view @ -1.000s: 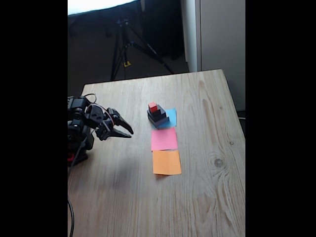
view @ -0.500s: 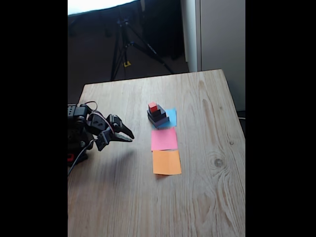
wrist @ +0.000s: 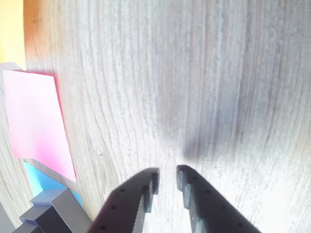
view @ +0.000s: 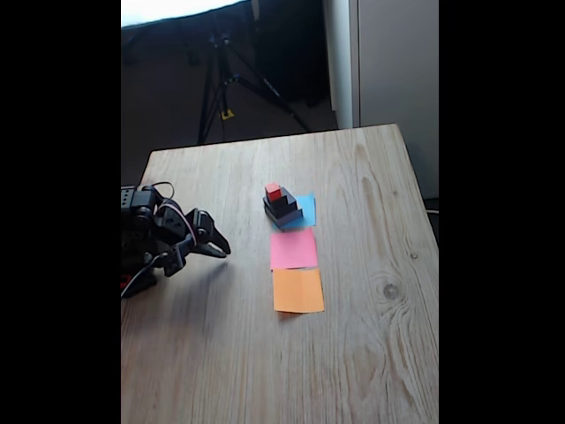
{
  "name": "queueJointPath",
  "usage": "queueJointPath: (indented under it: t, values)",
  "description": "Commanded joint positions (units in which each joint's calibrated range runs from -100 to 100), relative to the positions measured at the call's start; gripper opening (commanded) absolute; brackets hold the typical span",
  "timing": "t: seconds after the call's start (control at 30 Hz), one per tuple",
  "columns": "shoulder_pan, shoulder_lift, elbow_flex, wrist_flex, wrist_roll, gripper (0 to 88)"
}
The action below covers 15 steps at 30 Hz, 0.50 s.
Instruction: Tower of hanoi
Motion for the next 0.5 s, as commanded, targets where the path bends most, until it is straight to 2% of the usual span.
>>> queueJointPath:
  t: [0.0, 0.47]
  values:
    - [-0.54, -0.68, 0.43, 1.74, -5.73, 0.4]
    - [-0.62, -0.68, 0.43, 3.2, -5.73, 0.4]
